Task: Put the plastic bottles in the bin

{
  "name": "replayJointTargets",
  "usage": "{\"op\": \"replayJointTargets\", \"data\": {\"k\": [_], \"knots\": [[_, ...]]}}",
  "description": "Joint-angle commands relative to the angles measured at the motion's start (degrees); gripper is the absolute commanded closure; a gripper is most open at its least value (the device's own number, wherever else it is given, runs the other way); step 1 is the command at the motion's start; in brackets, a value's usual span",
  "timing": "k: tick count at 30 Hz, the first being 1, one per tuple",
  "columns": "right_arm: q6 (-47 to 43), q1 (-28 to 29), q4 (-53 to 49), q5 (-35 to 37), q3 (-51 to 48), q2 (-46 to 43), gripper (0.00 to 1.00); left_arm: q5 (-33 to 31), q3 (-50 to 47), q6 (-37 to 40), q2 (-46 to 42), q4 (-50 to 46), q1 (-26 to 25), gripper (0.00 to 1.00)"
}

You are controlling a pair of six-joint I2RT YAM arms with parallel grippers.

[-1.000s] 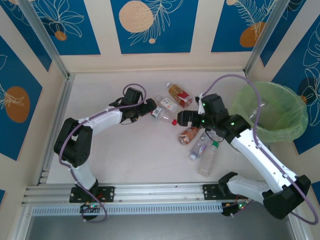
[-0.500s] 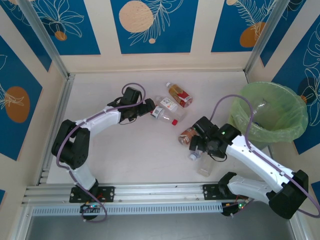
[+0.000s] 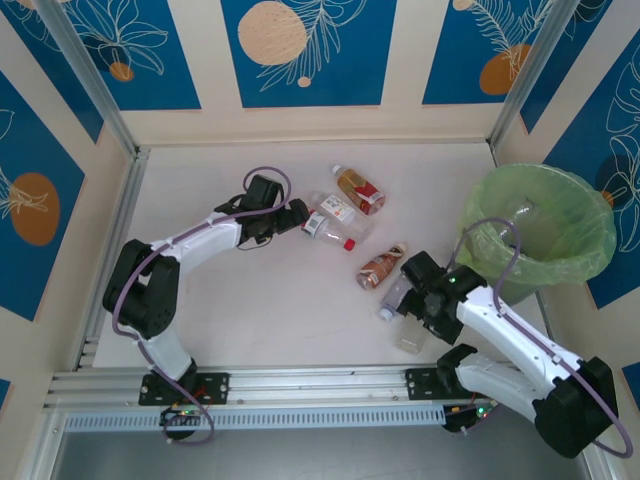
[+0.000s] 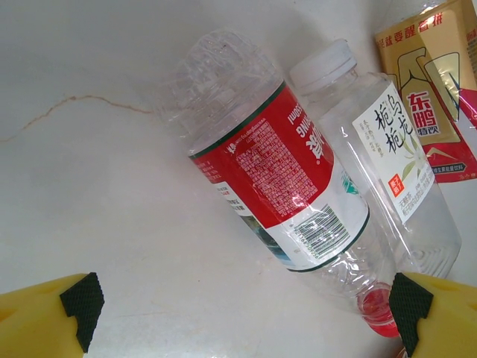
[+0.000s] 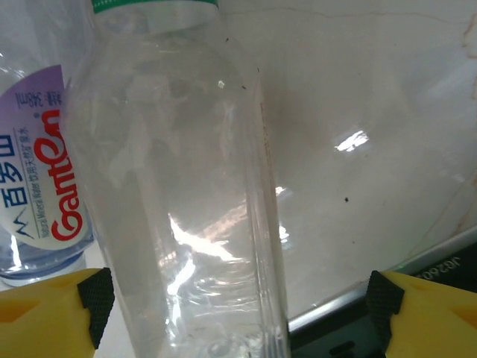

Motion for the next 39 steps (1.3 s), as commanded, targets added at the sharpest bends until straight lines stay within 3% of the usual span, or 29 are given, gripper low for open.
{"op": "replayJointTargets", "data": {"k": [1,5,15,33,39], "knots": [[-0.64,-2.74,4.51,-4.62,-2.42,-2.21,0.11,-0.81,0.28,0.57,0.30,-1.76,0.52,0.00],[-2.79,-4.90,7.26,-7.06,-4.20,-2.41,0.11,-0.31,0.67,0.34,0.87,-1.69,0.55,0.00],[-6.78,-5.28,9.02,-4.73,-3.26,4.39,0.13,0.26,1.01,-0.02,1.62,-1.56,0.54,0.00],[-8.18,-1.96,13.60,-3.45,-3.87,8.68,0.38,0.35,0.68,0.06,2.25,-1.45,0.53,0.00],[-6.17,-0.01,14.97,-3.81,-4.09,11.60,0.34,0.53,0.50,0.07,2.42,-1.38,0.56,0.00]]}}
